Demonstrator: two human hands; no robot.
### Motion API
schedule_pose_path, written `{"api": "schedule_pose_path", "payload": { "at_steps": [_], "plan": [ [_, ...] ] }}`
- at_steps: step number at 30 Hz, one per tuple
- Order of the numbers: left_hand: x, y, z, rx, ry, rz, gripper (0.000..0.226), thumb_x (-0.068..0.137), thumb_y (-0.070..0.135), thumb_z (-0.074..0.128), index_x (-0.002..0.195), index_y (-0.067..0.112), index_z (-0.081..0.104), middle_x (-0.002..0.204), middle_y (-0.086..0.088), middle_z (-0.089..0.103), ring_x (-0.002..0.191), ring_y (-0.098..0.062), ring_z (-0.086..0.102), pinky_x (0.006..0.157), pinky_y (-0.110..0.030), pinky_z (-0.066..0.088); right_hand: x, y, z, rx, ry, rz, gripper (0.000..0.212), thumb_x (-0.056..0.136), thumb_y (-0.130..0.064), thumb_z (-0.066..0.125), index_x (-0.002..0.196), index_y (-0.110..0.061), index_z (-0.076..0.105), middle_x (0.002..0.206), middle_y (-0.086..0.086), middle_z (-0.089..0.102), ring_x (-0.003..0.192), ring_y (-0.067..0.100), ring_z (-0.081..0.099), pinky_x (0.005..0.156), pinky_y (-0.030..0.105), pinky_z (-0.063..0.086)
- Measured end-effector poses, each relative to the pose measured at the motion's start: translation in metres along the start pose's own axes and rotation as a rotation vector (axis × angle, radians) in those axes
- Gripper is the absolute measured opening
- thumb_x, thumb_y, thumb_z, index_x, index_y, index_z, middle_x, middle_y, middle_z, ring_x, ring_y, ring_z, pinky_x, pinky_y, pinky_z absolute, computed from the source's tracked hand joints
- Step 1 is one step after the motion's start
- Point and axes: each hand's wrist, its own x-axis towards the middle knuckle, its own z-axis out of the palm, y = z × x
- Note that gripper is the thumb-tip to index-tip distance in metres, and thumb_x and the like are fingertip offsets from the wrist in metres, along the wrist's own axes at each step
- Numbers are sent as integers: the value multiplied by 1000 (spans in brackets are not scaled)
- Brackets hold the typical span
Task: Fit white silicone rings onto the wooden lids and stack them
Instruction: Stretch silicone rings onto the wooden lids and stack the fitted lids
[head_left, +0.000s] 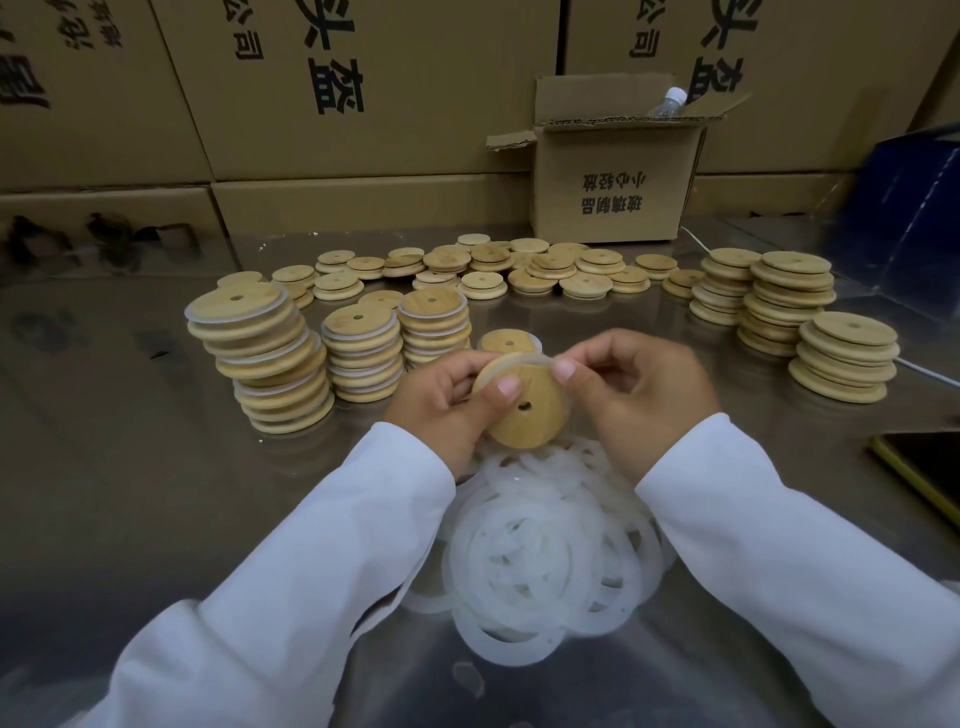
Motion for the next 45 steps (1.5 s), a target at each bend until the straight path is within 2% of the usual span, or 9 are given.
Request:
{"api": "schedule_pose_path", "payload": {
  "at_steps": [14,18,21,26,32,35,38,43,45],
  "plan": [
    [0,0,-9,-9,12,77,19,76,23,71,94,19,66,96,-13,70,94,-30,64,82,-44,53,-1,-5,-2,224,-112,43,10,80,-11,67,72,-17,67,71,-6,67,63,-2,60,64,8,47],
    [1,-2,-8,-11,48,46,13,84,14,58,93,20,66,85,-4,71,84,-20,66,83,-51,52,-1,-5,-1,269,-93,72,8,81,-9,66,77,-15,66,73,-2,66,64,1,60,62,6,46],
    [1,-2,-5,-30,68,28,13,86,13,56,93,18,65,90,-11,70,88,-30,64,82,-53,52,-1,-3,-1,269,-99,141,8,82,-13,66,88,-18,64,72,0,66,59,-2,60,57,3,44],
    [2,-6,-3,-76,52,-25,14,87,11,55,90,19,66,83,-4,72,83,-24,67,74,-42,56,4,3,0,179,-196,185,6,85,-15,63,83,-21,65,74,0,68,64,4,62,69,16,50],
    [8,-6,-10,-137,175,-116,12,90,15,55,89,25,62,94,1,68,89,-14,65,73,-28,53,40,22,-3,54,-27,345,20,89,-20,58,72,-30,59,79,-6,64,83,15,61,85,34,49],
    [9,-6,-12,-138,221,-119,13,91,13,54,88,23,61,90,0,67,85,-15,65,76,-28,51,74,32,4,109,82,518,7,89,-20,58,90,-18,65,100,11,66,90,24,59,90,42,50],
    [8,-6,-14,-131,248,-91,13,91,13,53,89,22,62,87,-2,67,84,-17,66,78,-30,52,99,37,16,131,-43,580,37,90,-16,55,122,2,51,114,18,58,89,23,53,83,36,52],
    [8,-8,-17,-108,254,-62,16,91,13,52,88,23,64,81,-1,68,78,-14,68,70,-28,54,112,37,37,85,-9,715,52,87,-31,59,129,-5,46,122,16,58,108,28,58,94,39,49],
    [9,-9,-16,-99,255,-60,16,91,13,52,88,23,65,81,-1,68,78,-15,68,69,-28,54,113,40,40,21,-73,621,48,85,-28,61,124,-2,51,122,17,59,111,30,58,94,40,49]
  ]
}}
